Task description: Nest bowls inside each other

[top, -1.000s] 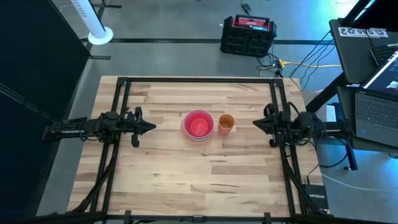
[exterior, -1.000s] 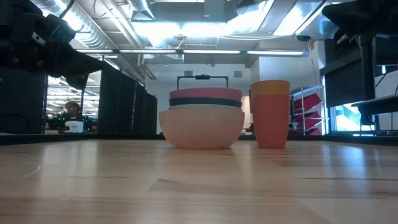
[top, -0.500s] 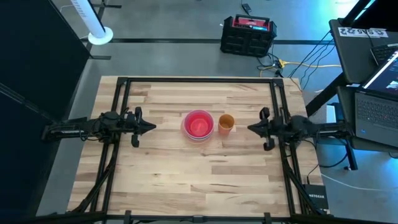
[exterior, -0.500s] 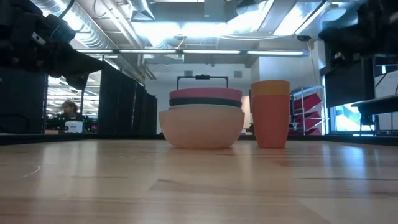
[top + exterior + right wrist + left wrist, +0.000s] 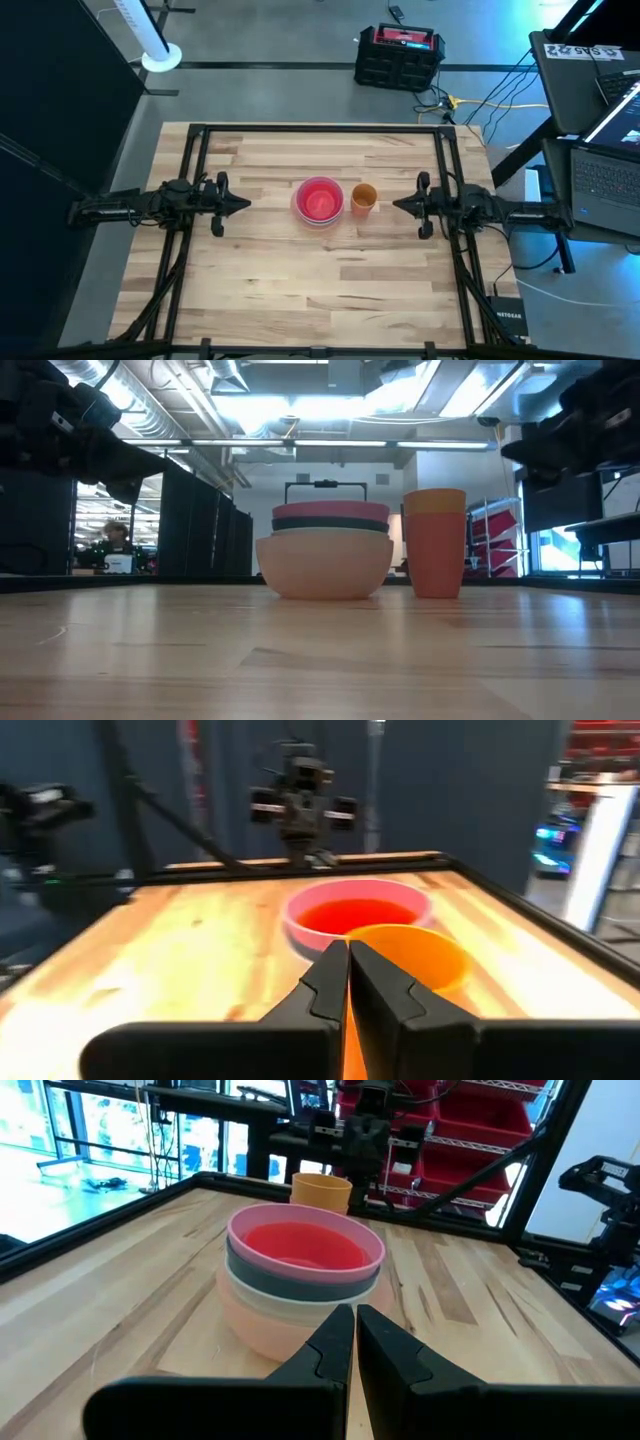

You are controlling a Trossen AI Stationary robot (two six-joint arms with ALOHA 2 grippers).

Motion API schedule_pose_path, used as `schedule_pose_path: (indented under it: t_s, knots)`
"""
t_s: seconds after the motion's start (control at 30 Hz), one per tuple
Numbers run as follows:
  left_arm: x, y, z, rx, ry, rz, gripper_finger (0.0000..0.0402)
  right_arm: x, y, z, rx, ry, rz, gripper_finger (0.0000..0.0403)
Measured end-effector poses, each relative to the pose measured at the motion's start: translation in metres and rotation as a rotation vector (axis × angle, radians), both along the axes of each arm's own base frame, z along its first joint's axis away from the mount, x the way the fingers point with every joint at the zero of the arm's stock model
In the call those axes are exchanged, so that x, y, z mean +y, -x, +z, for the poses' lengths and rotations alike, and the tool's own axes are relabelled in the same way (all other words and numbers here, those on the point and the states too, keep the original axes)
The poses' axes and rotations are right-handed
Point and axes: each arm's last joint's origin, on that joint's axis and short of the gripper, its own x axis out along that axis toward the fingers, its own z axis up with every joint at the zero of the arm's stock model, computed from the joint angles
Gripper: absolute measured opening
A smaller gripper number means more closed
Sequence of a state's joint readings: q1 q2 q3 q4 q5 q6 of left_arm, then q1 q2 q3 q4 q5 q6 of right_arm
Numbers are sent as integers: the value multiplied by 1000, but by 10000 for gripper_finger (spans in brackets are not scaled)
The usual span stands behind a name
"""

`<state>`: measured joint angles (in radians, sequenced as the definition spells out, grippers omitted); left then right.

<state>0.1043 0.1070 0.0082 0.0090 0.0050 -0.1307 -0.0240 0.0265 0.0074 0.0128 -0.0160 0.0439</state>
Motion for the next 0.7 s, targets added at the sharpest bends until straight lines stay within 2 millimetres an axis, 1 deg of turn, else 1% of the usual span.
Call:
schedule_pose_path:
  t_s: [0.3, 0.7]
  knots:
    - [0, 0, 0, 0, 0, 0, 0, -10, -1, -2, 21, -1, -87, 0]
    - [0, 0, 0, 0, 0, 1, 0, -10, -1, -2, 22, -2, -86, 0]
